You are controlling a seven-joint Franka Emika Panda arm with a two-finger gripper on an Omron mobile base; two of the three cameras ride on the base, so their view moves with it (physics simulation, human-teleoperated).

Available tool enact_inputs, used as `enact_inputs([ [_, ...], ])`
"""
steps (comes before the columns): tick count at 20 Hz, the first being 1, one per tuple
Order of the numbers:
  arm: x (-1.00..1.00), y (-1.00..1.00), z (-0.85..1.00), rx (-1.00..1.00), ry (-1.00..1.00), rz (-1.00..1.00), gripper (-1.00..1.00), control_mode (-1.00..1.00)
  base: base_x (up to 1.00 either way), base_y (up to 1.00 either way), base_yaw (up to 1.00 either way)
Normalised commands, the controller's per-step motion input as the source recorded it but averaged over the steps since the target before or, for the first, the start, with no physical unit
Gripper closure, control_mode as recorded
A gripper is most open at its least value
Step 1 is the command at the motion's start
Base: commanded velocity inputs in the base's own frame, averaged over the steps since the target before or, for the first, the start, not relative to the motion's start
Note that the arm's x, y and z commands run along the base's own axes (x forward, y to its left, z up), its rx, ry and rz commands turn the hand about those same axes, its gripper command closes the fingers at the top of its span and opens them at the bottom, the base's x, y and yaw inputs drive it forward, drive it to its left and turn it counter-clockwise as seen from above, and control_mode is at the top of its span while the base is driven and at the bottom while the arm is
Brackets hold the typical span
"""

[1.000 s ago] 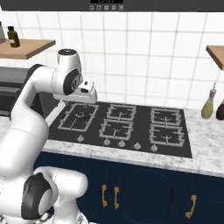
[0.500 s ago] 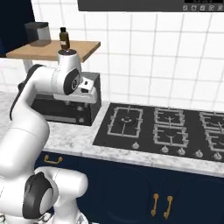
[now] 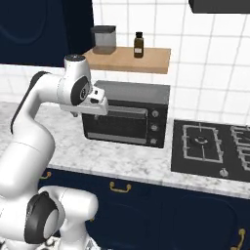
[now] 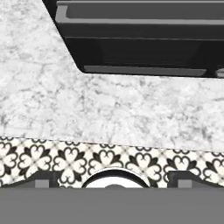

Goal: Navigate to the toaster.

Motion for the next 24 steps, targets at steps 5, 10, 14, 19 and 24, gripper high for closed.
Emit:
enact_inputs([
  [5,0.0,0.0,0.0,0.0,0.0,0.0,-1.0,1.0,-0.19,1.0,0.04],
  [10,0.0,0.0,0.0,0.0,0.0,0.0,-1.0,1.0,-0.23,1.0,0.04],
  [14,0.0,0.0,0.0,0.0,0.0,0.0,-1.0,1.0,-0.23,1.0,0.04],
  [19,0.0,0.0,0.0,0.0,0.0,0.0,-1.0,1.0,-0.21,1.0,0.04],
  [24,0.0,0.0,0.0,0.0,0.0,0.0,-1.0,1.0,-0.19,1.0,0.04],
])
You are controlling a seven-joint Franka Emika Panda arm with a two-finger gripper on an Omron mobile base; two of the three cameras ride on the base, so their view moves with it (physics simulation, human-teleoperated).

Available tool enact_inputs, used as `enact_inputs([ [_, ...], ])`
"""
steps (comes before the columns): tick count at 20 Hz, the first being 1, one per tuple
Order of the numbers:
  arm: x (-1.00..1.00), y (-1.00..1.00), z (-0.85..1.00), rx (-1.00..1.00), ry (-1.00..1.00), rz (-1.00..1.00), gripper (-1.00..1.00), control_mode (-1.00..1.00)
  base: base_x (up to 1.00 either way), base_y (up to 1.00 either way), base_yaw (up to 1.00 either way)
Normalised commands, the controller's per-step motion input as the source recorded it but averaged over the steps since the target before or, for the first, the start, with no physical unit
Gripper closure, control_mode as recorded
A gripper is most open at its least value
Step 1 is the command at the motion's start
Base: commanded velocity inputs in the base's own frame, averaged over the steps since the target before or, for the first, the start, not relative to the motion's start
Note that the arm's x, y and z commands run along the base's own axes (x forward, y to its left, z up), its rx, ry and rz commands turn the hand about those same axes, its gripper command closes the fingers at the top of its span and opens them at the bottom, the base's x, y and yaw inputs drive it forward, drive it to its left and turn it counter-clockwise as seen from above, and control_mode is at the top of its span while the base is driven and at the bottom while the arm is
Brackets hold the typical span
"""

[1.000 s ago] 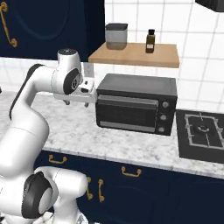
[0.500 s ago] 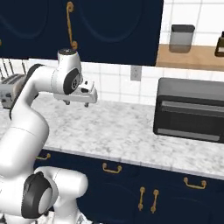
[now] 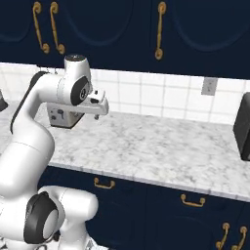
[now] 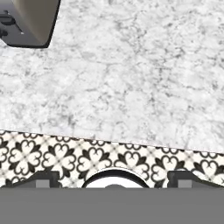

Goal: Navigate to the toaster.

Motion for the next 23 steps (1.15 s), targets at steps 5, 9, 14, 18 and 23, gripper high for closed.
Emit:
enact_inputs([
  [5,0.0,0.0,0.0,0.0,0.0,0.0,-1.0,1.0,-0.16,1.0,0.03],
  [9,0.0,0.0,0.0,0.0,0.0,0.0,-1.0,1.0,-0.04,1.0,0.01],
  [14,0.0,0.0,0.0,0.0,0.0,0.0,-1.0,1.0,0.0,0.09,0.0],
  [18,0.0,0.0,0.0,0.0,0.0,0.0,-1.0,1.0,0.19,0.0,0.0],
  [23,0.0,0.0,0.0,0.0,0.0,0.0,-1.0,1.0,0.58,0.0,0.0],
])
